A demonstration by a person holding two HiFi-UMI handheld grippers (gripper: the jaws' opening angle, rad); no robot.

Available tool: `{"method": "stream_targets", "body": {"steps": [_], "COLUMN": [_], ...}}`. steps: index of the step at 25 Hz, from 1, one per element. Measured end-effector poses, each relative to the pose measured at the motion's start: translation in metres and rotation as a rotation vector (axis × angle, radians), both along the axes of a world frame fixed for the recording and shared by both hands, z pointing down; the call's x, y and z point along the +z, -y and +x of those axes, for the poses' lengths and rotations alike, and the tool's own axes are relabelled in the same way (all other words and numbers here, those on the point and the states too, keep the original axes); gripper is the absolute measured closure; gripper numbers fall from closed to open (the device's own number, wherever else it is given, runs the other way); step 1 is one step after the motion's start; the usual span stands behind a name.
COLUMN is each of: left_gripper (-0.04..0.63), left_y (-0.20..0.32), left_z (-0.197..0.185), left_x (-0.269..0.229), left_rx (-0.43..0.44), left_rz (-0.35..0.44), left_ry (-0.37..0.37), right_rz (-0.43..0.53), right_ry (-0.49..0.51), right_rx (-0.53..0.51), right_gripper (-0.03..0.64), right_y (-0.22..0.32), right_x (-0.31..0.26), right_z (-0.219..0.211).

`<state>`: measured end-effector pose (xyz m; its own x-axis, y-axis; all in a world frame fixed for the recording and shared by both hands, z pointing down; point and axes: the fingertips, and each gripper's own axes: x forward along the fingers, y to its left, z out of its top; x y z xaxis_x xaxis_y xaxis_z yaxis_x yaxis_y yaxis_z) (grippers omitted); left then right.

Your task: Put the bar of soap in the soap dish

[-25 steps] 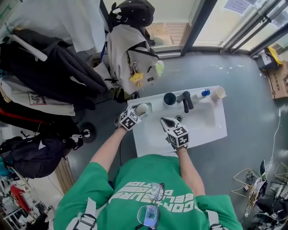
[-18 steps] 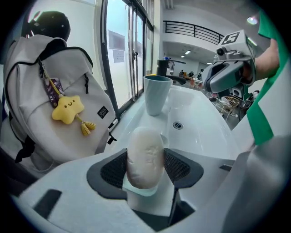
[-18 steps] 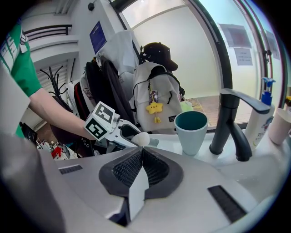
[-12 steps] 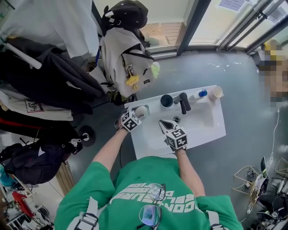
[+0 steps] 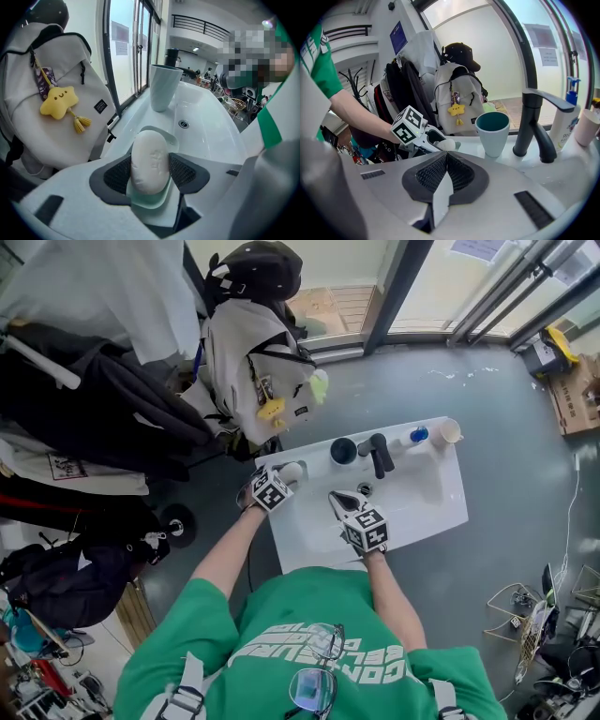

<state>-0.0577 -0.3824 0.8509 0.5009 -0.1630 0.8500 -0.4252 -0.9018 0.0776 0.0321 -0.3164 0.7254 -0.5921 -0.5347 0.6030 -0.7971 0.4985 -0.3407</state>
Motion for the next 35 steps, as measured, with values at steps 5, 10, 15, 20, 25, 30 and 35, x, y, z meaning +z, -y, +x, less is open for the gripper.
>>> {"method": "stream_targets", "body": {"steps": [5, 10, 15, 20, 25, 30, 35], "left_gripper": [0.336, 0.336, 0.336, 0.336, 0.337, 0.384, 0.487], "left_y": [0.000, 0.001, -0.001, -0.005, -0.009, -0.027, -0.049], "left_z": [0.001, -0.001, -0.002, -0.007, -0.015, -0.023, -0.035], "left_x": [-0.001, -0.001, -0.013, -0.033, -0.072, -0.118, -0.154], "left_rx": [0.014, 0.005, -0.008, -0.044, -0.136, -0.231, -0.271], "left_rz": [-0.009, -0.005, 0.018, 0.042, 0.097, 0.148, 0.211], "left_ry": [0.014, 0.015, -0.008, -0.048, -0.154, -0.280, -0.343], "right_rz": [0.006, 0.011, 0.022, 0.045, 0.080, 0.126, 0.164], "right_ry": [-0.004, -0.006, -0.002, -0.003, -0.004, 0.000, 0.001], "right_rx": [-0.002, 0.002, 0.007, 0.007, 0.009, 0.017, 0.015], "right_gripper": [0.603, 0.603, 0.603, 0.603, 0.603, 0.603, 0.603], "right_y": [0.000, -0.001, -0.003, -0.009, -0.018, -0.032, -0.050], "right_x": [-0.001, -0.003, -0.009, -0.017, -0.031, -0.047, -0.066], "right_z": [0.000, 0.002, 0.001, -0.002, -0.008, -0.015, -0.028]}}
